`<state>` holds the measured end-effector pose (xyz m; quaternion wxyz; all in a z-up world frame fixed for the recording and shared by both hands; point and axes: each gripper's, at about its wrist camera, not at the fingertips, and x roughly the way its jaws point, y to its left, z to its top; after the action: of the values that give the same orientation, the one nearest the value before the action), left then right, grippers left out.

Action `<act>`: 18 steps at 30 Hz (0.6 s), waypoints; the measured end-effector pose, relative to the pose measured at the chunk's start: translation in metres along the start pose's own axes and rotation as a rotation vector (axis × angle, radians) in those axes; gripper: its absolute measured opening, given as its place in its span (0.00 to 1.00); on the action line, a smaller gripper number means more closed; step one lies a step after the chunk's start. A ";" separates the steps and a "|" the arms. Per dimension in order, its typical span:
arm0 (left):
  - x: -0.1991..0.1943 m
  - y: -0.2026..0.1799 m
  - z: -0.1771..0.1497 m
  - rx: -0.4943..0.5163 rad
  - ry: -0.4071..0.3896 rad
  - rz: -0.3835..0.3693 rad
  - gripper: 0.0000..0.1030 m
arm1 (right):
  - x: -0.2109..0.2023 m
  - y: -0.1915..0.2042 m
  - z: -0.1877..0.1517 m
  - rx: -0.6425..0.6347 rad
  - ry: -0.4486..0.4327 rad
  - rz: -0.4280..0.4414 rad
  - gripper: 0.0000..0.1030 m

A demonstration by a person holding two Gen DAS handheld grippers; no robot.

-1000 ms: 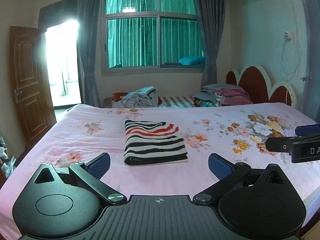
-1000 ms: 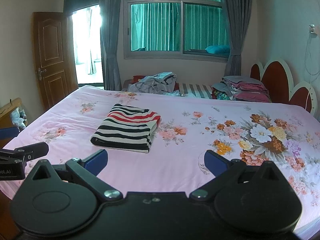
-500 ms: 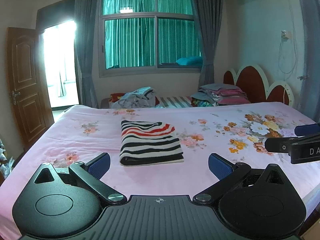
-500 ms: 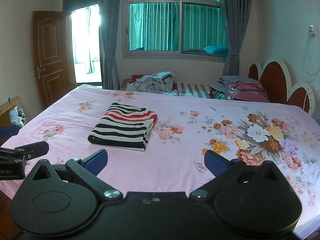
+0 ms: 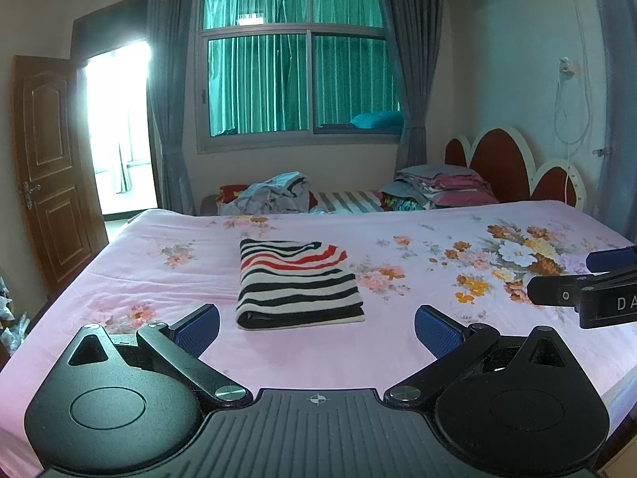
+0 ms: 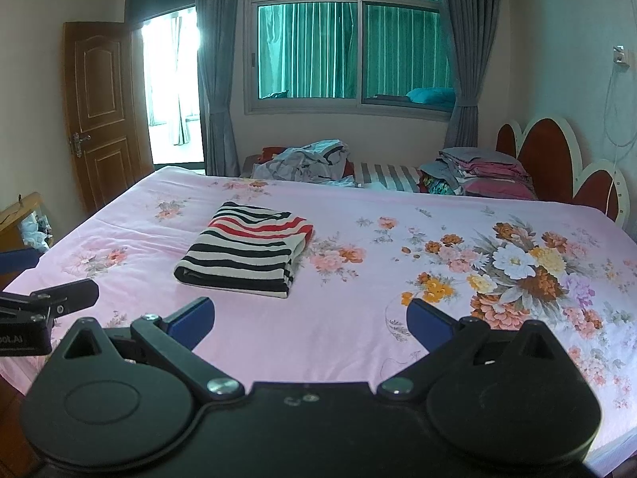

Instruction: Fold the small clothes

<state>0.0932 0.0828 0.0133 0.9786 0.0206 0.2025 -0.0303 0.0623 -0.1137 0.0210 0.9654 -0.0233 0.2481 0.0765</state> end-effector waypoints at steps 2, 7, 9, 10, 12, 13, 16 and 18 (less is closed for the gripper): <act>0.001 -0.001 0.000 0.001 0.000 -0.001 1.00 | 0.001 0.001 0.001 -0.001 -0.002 0.002 1.00; 0.002 -0.003 0.000 0.003 -0.003 0.002 1.00 | 0.001 -0.001 0.000 -0.001 0.000 0.000 1.00; 0.002 -0.002 0.001 0.002 -0.001 0.000 1.00 | 0.002 -0.002 -0.001 0.001 0.002 0.002 1.00; 0.002 -0.003 0.001 0.002 -0.002 0.000 1.00 | 0.002 -0.002 -0.001 0.000 0.001 0.002 1.00; 0.003 -0.003 0.001 0.002 -0.002 0.003 1.00 | 0.002 -0.003 -0.001 -0.001 0.000 0.002 1.00; 0.003 -0.002 0.001 0.002 -0.002 0.003 1.00 | 0.002 -0.002 -0.001 0.000 0.001 0.003 1.00; 0.005 -0.003 0.001 0.001 -0.001 0.004 1.00 | 0.003 -0.003 -0.001 -0.001 0.001 0.003 1.00; 0.005 -0.002 0.001 0.003 -0.004 0.002 1.00 | 0.003 -0.003 -0.001 0.001 0.003 0.002 1.00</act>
<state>0.0980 0.0802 0.0120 0.9790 0.0220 0.2005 -0.0298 0.0649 -0.1159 0.0183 0.9650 -0.0226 0.2496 0.0773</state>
